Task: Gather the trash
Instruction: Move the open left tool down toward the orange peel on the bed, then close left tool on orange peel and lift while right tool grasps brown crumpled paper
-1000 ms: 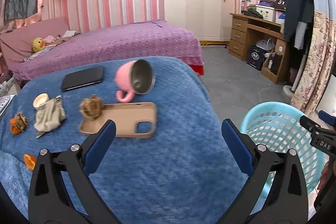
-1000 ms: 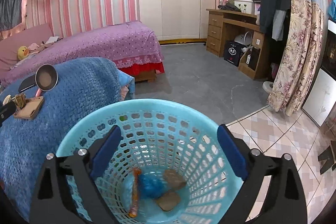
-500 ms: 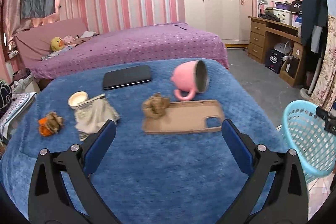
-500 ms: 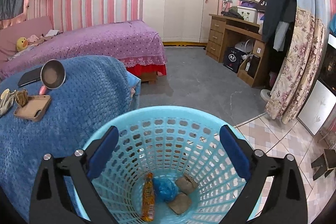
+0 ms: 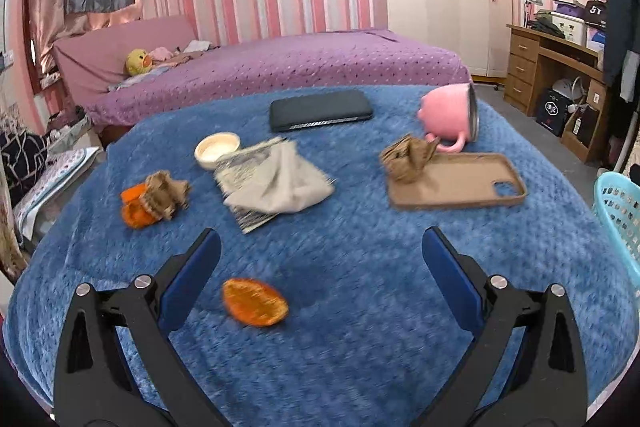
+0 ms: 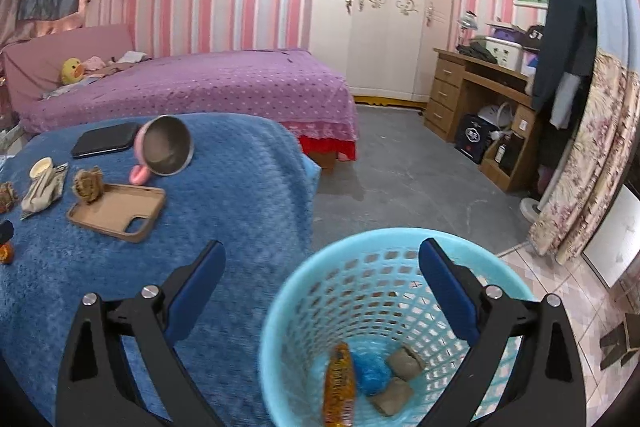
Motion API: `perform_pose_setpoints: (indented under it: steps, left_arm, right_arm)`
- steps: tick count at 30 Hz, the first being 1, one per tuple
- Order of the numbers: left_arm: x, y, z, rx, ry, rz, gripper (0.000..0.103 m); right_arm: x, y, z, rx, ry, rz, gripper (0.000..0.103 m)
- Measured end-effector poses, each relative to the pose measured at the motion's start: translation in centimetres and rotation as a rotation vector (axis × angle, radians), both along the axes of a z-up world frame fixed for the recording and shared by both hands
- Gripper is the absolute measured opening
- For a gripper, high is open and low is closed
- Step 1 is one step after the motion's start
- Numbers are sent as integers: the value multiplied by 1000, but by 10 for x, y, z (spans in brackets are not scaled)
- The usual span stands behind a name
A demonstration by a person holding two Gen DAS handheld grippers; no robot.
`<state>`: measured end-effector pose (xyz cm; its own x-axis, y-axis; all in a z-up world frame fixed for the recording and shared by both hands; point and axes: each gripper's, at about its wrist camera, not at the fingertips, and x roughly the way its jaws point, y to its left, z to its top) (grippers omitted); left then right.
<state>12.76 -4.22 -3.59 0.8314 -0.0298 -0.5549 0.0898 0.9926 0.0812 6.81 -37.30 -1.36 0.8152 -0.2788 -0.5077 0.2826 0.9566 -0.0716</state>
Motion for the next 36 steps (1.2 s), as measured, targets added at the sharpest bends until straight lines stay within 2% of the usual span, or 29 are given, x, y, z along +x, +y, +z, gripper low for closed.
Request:
perform_pose_setpoints:
  steps: [4, 7, 13, 14, 19, 22, 26, 28, 32, 36]
  left_arm:
    - [-2, 20, -5, -36, 39, 2, 97]
    - [-2, 31, -12, -22, 58, -1, 97]
    - [2, 56, -30, -50, 146, -5, 96]
    - [3, 57, -32, -53, 158, -8, 94]
    - [8, 60, -37, -69, 196, -36, 55]
    - [10, 56, -34, -79, 196, -69, 38]
    - [12, 49, -31, -53, 179, -85, 32]
    - [16, 52, -27, -70, 171, -75, 31]
    - [30, 67, -15, -83, 123, -5, 31]
    - [46, 90, -6, -137, 99, 70, 31]
  right_arm:
    - [7, 12, -4, 20, 13, 10, 95]
    - [10, 14, -5, 62, 19, 9, 95]
    - [17, 27, -7, 57, 24, 22, 95]
    - [19, 29, -8, 62, 26, 22, 95]
    - [27, 43, -13, 73, 45, 27, 95]
    - [32, 54, -15, 75, 54, 46, 95]
    - [38, 73, -17, 69, 62, 83, 95]
    - [41, 84, -15, 65, 54, 110, 95]
    - [49, 108, -15, 58, 47, 160, 95]
    - [69, 142, -18, 28, 59, 223, 95]
